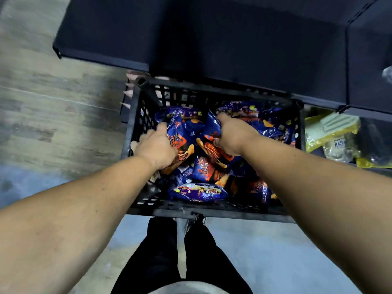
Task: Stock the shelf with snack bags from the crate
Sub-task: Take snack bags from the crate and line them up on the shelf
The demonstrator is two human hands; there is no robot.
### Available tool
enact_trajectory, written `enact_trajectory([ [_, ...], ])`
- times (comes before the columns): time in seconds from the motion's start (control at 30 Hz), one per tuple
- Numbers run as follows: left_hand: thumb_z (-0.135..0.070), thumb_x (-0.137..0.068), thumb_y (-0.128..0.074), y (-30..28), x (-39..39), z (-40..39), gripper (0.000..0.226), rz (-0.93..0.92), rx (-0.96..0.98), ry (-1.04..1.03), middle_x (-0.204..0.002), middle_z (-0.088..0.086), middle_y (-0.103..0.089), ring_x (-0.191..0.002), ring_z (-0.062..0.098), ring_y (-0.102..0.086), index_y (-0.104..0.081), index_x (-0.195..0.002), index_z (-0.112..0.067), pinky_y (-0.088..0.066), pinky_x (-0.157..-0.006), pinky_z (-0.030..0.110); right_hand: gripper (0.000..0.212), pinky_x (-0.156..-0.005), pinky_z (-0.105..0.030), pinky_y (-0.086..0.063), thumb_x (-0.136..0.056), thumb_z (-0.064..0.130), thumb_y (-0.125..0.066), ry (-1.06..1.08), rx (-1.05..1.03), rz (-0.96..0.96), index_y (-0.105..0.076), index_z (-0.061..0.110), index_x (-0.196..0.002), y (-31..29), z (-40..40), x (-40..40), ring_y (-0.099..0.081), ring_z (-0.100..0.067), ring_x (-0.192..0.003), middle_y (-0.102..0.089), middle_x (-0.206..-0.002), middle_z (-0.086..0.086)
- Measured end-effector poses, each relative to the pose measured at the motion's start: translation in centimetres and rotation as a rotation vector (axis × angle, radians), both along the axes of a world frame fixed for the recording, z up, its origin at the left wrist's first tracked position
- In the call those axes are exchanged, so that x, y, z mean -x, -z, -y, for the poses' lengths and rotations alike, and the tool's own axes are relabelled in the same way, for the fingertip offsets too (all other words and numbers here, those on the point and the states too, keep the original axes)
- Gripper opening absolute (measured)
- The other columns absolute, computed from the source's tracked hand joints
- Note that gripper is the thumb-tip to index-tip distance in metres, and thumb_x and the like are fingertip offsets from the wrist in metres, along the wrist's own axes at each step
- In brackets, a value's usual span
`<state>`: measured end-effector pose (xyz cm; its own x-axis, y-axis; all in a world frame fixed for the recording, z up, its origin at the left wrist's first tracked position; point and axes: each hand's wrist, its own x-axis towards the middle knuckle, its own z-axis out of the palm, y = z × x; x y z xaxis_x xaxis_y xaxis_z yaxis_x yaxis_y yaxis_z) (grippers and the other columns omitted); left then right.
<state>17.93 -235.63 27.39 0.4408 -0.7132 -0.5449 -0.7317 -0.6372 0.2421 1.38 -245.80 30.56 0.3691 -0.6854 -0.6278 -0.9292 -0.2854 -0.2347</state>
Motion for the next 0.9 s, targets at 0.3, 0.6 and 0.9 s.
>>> enact_trajectory([
  [0.3, -0.047, -0.076, -0.062, -11.0, -1.3, 2.5, 0.070, 0.228, 0.152, 0.193, -0.130, 0.009, -0.049, -0.124, 0.031, -0.042, -0.034, -0.137, -0.027, -0.030, -0.098, 0.045, 0.038, -0.078, -0.041, -0.039, -0.087, 0.021, -0.057, -0.045, 0.241, 0.038, -0.037, 0.022, -0.120, -8.6, 1.8, -1.0, -0.050, -0.032, -0.094, -0.056, -0.101, -0.007],
  [0.6, -0.048, -0.074, -0.056, -19.7, -3.2, 3.0, 0.048, 0.309, 0.338, 0.221, -0.114, 0.005, -0.056, -0.111, 0.030, -0.049, -0.042, -0.111, -0.021, -0.031, -0.091, 0.044, 0.038, -0.081, -0.041, -0.029, -0.087, 0.023, -0.055, -0.158, 0.378, 0.037, -0.038, 0.022, -0.121, -18.1, 2.2, -1.6, -0.047, -0.029, -0.108, -0.052, -0.099, -0.002],
  [0.9, -0.044, -0.071, -0.056, -26.4, -10.0, 3.1, 0.038, 0.365, 0.510, 0.346, -0.096, -0.002, -0.054, -0.095, 0.027, -0.051, -0.040, -0.101, -0.026, -0.030, -0.083, 0.042, 0.036, -0.082, -0.041, -0.027, -0.085, 0.023, -0.053, -0.140, 0.532, 0.054, -0.041, 0.024, -0.119, -24.3, 0.7, -7.3, -0.043, -0.029, -0.112, -0.058, -0.109, -0.004],
])
